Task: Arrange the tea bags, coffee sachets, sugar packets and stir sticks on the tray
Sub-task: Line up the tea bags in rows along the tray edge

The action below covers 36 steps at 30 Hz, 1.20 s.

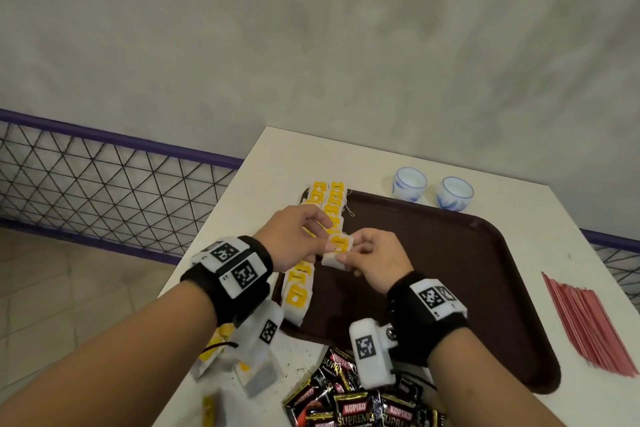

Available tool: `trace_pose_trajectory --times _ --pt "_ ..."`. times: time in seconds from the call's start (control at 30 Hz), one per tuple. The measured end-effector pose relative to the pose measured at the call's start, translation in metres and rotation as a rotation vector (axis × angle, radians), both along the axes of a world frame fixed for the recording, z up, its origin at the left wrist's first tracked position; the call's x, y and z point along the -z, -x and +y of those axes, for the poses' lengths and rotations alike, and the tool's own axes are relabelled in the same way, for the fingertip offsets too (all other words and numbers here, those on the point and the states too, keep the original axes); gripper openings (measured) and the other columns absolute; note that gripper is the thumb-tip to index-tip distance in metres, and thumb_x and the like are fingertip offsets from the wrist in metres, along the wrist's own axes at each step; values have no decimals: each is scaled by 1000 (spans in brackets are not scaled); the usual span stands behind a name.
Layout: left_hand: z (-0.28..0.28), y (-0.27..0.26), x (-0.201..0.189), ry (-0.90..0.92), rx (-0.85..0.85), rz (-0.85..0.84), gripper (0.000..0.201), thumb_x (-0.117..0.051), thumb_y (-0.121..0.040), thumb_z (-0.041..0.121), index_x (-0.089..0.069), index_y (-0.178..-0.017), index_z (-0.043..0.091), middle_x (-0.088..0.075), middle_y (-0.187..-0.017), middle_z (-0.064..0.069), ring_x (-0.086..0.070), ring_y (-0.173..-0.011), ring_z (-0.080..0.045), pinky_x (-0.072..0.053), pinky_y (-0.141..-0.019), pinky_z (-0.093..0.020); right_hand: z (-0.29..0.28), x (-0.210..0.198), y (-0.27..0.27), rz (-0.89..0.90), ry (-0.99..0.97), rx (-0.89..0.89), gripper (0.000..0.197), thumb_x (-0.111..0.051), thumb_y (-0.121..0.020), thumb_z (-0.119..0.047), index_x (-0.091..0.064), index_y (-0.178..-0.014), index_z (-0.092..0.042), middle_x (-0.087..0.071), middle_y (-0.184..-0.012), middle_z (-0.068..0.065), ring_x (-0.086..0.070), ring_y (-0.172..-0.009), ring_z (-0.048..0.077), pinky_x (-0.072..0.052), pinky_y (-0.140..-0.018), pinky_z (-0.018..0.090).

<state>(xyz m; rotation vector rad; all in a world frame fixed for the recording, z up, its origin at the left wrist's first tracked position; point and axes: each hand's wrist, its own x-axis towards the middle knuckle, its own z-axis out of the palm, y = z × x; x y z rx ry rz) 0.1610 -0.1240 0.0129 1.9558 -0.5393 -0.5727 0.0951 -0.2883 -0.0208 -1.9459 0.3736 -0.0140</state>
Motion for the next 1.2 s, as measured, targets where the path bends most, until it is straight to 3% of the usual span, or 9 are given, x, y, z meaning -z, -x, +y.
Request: trace_pose_trajectory --times 0.17,0.3,0.43,0.63,0.77,0.87,0.93,1.03,1.2 --pt "70 3 1 -242 -93 -180 27 -76 -76 28 -62 -99 25 -65 -93 10 -64 -79 -8 -52 -72 -25 2 20 -21 116 97 68 28 -77 -75 0 -55 -69 -15 -64 -63 7 -60 -55 17 -48 -54 26" --pt "127 23 14 -472 -58 -125 35 -81 -68 36 -60 -97 30 -63 -96 11 -62 -82 -6 -53 -79 -26 7 27 -36 158 164 148 31 -83 -68 -4 -55 -69 -16 -67 -70 7 -67 -66 23 -58 -67 37" --pt "146 52 28 -644 49 -75 55 -80 -63 50 -56 -108 32 -58 -99 14 -58 -86 -5 -49 -77 -19 10 27 -38 180 242 202 33 -86 -64 -13 -55 -75 -19 -70 -86 8 -69 -84 28 -58 -78 45" --pt "141 65 44 -624 17 -165 31 -78 -66 29 -53 -85 34 -59 -86 12 -53 -79 -10 -45 -71 -20 24 -21 -9 121 466 87 35 -77 -77 -26 -55 -103 -16 -60 -87 0 -61 -87 21 -50 -76 33" --pt "143 67 44 -566 -9 -180 26 -72 -69 15 -54 -77 32 -54 -68 16 -48 -63 -1 -36 -56 -13 72 -59 36 266 658 -429 31 -72 -78 -45 -65 -87 -16 -66 -86 0 -63 -82 17 -53 -73 32" --pt "148 69 42 -497 -47 -183 31 -68 -68 6 -54 -70 34 -59 -66 12 -49 -58 1 -37 -54 -11 115 -52 59 404 830 -697 49 -64 -80 -56 -52 -64 -11 -54 -66 4 -53 -61 21 -43 -52 32" --pt "151 73 39 -446 -64 -146 33 -67 -69 0 -57 -74 31 -61 -66 10 -50 -56 0 -39 -52 -9 132 -37 62 448 897 -716 53 -62 -83 -56 -37 -60 -15 -39 -62 -1 -42 -56 17 -36 -53 29" --pt "158 78 37 -367 -108 -102 32 -70 -68 -5 -61 -79 23 -63 -68 6 -51 -53 1 -42 -50 -9 143 -19 58 456 897 -667 37 -66 -84 -42 -51 -77 -9 -48 -78 3 -57 -81 26 -42 -65 30" --pt "173 84 39 -364 -194 -91 26 -78 -65 3 -64 -75 22 -67 -81 2 -61 -63 -9 -49 -57 -16 137 -8 59 397 800 -590 29 -64 -83 -22 -42 -64 -15 -49 -76 4 -51 -70 25 -39 -52 26"
